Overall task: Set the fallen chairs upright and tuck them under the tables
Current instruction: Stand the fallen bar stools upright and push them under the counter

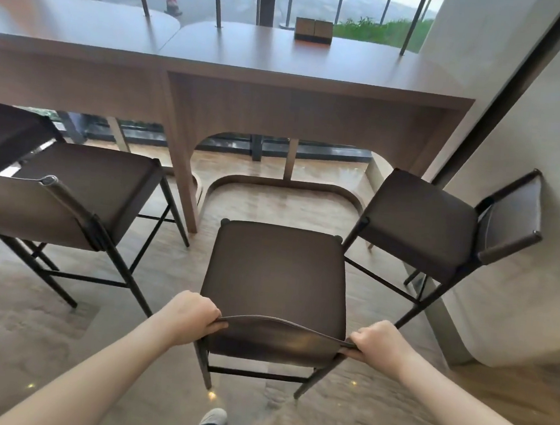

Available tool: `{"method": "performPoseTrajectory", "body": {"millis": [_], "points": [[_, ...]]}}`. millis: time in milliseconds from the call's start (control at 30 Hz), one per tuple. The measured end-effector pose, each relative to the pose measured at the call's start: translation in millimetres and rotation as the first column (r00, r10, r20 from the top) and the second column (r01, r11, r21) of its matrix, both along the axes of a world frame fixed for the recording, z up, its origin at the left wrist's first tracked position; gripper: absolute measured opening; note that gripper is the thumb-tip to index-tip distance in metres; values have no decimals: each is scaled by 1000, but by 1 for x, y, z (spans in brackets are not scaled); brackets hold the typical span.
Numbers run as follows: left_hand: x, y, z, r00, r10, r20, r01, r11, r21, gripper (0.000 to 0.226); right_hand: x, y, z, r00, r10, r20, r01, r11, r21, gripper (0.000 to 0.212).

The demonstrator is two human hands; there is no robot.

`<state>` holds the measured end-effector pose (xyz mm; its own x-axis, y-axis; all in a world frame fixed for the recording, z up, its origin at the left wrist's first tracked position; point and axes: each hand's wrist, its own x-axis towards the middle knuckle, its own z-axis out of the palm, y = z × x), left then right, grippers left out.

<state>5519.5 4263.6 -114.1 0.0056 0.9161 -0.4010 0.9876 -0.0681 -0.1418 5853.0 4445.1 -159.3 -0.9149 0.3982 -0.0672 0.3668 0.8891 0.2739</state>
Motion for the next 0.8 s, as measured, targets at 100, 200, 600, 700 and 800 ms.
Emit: {"method": "performPoseTrajectory", "body": {"millis": [100, 200, 600, 700, 800], "points": [[-2, 1, -4, 1000, -13, -3, 13, 999, 30, 49, 3, 10, -8, 999, 36, -8, -36, 999, -30, 53], [-3, 3, -8, 1000, -11, 8, 10, 998, 62, 49, -2, 23, -3, 998, 59, -28, -60, 997, -38, 54], [-9, 12, -17, 986, 133, 104, -146, 981, 130, 49, -42, 85, 31, 969, 244, -21, -243, 968, 55, 56], [1, 20, -15, 983, 159, 90, -168, 980, 109, 47, -47, 105, 36, 963, 270, 20, -271, 961, 54, 56], [12, 31, -15, 975, 192, 109, -203, 974, 101, 45, -46, 127, 40, 972, 215, 97, -217, 976, 12, 59]]}}
